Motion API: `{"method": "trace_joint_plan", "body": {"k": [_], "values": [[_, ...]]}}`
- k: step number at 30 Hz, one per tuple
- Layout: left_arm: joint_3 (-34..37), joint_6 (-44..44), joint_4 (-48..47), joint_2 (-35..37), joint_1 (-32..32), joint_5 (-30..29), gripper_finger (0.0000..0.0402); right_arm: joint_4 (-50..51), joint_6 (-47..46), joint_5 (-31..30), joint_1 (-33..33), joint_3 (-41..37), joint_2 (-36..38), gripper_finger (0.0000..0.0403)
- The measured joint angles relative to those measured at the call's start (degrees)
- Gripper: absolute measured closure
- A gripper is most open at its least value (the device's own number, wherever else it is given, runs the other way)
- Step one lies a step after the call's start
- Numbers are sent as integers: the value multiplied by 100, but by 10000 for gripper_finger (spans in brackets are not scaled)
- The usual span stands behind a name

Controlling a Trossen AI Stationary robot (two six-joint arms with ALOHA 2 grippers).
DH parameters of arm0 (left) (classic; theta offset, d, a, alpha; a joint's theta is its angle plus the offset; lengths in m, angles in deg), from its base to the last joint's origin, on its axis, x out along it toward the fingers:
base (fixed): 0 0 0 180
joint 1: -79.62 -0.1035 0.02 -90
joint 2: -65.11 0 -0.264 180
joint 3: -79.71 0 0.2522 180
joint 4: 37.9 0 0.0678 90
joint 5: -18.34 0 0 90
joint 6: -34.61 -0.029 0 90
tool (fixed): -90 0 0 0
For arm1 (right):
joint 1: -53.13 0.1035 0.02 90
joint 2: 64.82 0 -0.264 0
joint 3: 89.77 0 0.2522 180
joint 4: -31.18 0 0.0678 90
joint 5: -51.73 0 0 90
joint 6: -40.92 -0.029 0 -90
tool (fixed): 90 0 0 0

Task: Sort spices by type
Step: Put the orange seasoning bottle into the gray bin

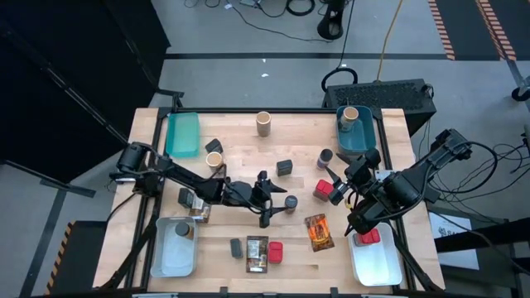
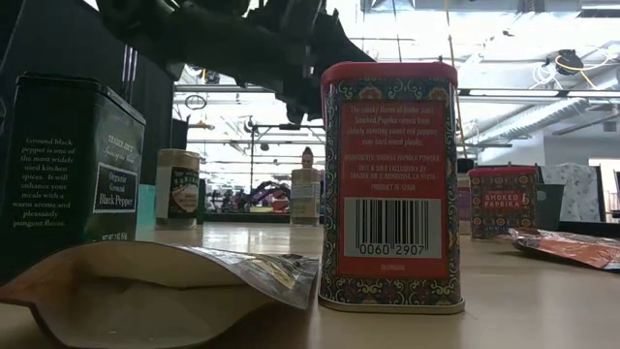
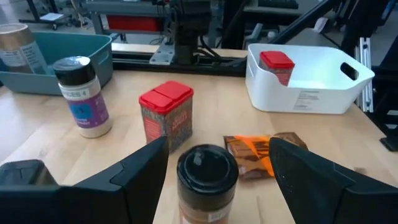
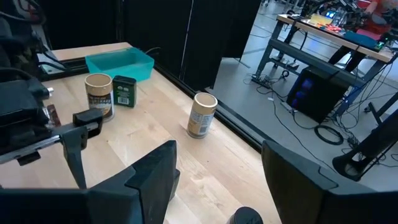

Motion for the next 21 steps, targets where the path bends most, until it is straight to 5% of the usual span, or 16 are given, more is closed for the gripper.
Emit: {"method": "trace_joint_plan", "body": {"k": [21], "values": [[-333, 8, -183, -434, -132, 156, 122, 20, 20, 76, 2, 0, 15, 183]]}}
